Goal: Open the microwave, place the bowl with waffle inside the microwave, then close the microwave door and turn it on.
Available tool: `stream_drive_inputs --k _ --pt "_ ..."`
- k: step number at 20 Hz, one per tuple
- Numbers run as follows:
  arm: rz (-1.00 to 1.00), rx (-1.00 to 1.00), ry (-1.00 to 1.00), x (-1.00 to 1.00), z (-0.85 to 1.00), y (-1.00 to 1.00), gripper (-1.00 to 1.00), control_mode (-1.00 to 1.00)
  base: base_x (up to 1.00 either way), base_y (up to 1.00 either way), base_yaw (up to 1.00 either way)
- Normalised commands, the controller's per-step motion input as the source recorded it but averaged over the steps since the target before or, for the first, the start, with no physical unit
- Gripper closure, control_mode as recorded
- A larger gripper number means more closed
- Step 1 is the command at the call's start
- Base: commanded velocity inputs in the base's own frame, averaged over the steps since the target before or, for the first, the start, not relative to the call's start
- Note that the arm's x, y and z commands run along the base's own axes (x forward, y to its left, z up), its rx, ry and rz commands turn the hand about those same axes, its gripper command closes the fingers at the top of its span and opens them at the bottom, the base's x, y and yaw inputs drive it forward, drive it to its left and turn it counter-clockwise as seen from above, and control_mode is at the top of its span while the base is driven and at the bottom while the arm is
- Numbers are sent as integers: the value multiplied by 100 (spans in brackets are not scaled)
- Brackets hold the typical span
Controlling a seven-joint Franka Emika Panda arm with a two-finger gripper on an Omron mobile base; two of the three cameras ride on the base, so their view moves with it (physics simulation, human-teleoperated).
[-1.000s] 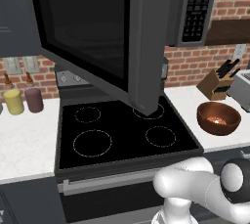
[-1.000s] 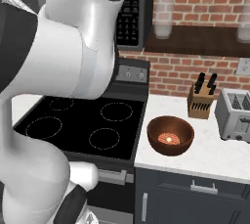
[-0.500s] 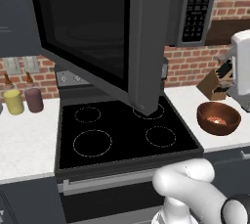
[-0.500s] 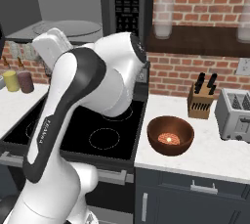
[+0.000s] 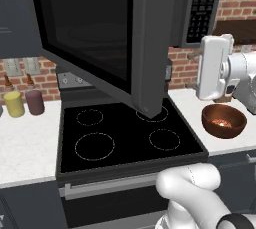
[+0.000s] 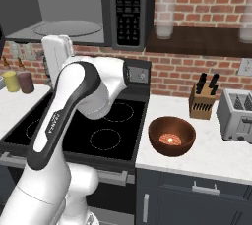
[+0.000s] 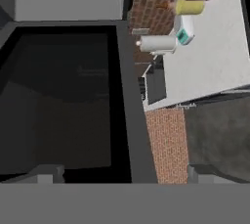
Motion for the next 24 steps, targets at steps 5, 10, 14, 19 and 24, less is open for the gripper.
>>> stream_drive_inputs --k 5,10,14,19,24 --pt "17 0 41 34 18 42 -100 -100 0 0 0" --pt "22 -1 39 6 12 56 -100 -100 0 0 0" --pt "21 -2 19 0 0 37 -100 -100 0 0 0" --pt "2 0 2 6 -6 25 -100 -100 0 0 0" --pt "4 -2 9 11 -2 58 -100 -100 0 0 0"
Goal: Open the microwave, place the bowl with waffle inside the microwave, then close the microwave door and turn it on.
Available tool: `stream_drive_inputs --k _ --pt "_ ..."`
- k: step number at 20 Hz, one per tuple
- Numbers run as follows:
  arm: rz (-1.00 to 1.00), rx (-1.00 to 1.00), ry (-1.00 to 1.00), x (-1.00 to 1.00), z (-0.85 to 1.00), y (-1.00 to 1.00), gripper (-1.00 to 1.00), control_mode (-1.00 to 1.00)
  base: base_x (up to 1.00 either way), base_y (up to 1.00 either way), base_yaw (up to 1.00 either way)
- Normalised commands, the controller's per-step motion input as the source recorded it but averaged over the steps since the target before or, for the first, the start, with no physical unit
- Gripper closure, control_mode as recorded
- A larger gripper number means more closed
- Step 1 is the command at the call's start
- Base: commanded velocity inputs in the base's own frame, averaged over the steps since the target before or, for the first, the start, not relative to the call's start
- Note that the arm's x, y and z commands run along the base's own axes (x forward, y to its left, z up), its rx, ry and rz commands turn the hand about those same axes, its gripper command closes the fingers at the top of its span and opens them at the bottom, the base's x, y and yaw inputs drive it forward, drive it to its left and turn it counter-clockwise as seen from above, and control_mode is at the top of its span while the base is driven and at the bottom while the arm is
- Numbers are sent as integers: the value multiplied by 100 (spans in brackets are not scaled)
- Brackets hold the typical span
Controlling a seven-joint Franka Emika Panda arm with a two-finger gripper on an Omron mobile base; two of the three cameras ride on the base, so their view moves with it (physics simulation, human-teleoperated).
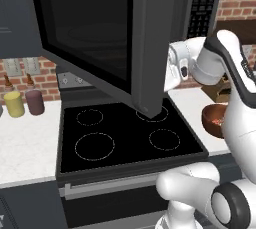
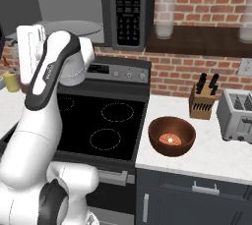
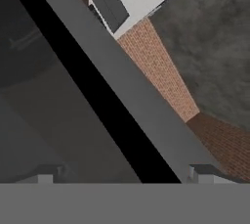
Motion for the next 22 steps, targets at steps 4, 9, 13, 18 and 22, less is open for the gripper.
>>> stream_drive_inputs --k 4,9,13,18,22 --pt "11 -3 5 0 0 56 -100 -100 0 0 0" --pt "13 -3 4 -1 0 55 -100 -100 0 0 0" --pt "11 -1 0 -14 0 40 -100 -100 0 0 0" --pt "6 0 0 -26 0 35 -100 -100 0 0 0" --pt "0 0 0 -17 0 8 -100 -100 0 0 0"
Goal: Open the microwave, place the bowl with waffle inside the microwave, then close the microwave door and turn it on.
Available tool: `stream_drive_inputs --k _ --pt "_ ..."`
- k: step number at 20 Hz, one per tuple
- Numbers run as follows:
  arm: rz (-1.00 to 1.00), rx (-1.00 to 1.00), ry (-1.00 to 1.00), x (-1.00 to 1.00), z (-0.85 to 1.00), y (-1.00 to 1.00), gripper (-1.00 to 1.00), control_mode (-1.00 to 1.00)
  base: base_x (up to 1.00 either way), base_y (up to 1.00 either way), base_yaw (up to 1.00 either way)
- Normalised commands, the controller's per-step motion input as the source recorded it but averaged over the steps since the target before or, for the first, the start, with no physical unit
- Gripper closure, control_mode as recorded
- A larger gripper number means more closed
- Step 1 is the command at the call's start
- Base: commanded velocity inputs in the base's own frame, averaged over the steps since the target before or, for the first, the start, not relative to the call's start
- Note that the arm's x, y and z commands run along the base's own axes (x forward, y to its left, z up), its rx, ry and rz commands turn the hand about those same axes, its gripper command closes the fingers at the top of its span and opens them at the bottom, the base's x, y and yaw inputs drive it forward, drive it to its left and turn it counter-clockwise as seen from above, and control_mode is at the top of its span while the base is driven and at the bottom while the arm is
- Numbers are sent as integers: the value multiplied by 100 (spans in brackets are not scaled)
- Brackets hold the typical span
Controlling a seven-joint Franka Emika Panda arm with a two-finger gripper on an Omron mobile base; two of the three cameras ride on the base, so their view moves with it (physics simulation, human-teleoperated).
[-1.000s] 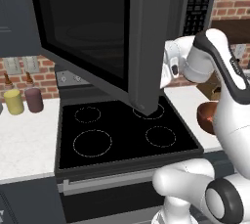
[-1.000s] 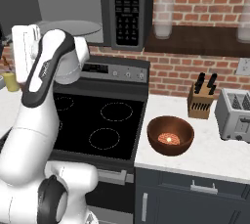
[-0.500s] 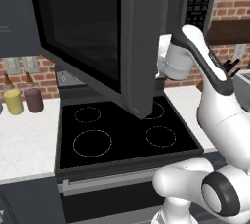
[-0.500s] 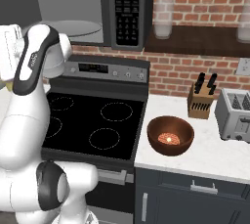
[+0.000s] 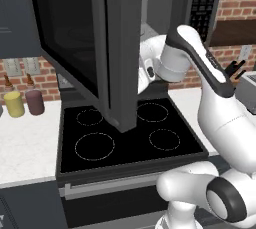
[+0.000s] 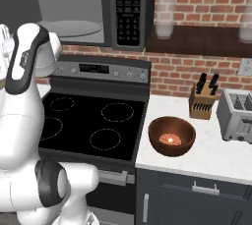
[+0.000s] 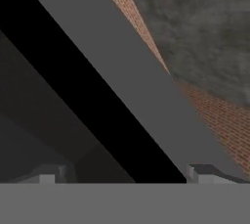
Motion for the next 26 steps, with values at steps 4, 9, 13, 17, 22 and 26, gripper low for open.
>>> stream_drive_inputs --k 4,9,13,17,22,26 --pt "0 0 -3 -5 -3 -39 -100 -100 0 0 0" --pt "-6 0 -16 -21 -11 -100 -100 -100 0 0 0" --pt "-9 0 -30 -32 -11 -100 -100 -100 0 0 0" --pt "-10 0 -35 -42 -11 -100 -100 -100 0 0 0" --pt "-12 -3 -31 -42 -14 -100 -100 -100 0 0 0" --pt "-15 -4 -20 -15 -12 -100 -100 -100 0 0 0"
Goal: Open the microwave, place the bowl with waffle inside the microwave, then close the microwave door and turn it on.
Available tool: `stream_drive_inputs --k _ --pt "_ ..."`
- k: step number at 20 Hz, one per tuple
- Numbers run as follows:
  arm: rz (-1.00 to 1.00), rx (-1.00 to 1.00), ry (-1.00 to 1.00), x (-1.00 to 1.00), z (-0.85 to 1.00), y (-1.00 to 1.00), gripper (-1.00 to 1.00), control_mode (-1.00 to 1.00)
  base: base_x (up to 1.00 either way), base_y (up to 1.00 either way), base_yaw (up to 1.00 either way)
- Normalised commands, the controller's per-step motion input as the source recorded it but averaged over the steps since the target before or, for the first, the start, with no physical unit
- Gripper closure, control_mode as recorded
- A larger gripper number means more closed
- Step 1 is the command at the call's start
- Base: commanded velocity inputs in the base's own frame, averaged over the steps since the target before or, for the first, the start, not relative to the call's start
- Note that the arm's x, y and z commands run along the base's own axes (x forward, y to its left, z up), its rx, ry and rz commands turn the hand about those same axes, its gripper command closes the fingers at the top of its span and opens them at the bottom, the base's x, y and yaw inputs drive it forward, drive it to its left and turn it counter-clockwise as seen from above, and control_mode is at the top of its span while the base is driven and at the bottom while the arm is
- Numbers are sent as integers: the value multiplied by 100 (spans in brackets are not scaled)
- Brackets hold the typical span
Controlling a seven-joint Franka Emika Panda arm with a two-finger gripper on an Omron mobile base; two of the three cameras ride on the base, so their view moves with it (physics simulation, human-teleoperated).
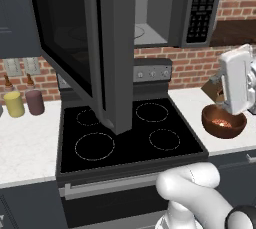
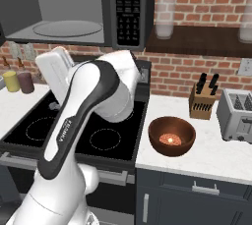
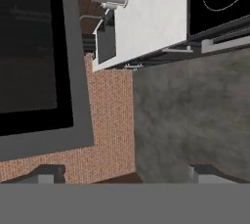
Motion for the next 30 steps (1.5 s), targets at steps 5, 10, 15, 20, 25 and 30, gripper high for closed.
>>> stream_drive_inputs --k 5,10,15,20,25,30 --pt "-15 -5 -12 0 -9 -100 -100 -100 0 0 0" --pt "-11 -7 -10 0 -28 -100 -100 -100 0 0 0" --pt "-8 -14 -3 0 -47 -100 -100 -100 0 0 0" --pt "-22 -38 -16 0 -67 -62 -100 -100 0 0 0" --pt "-13 -35 -17 1 -55 -16 -100 -100 0 0 0" --pt "0 -8 -1 0 -11 3 -100 -100 0 0 0"
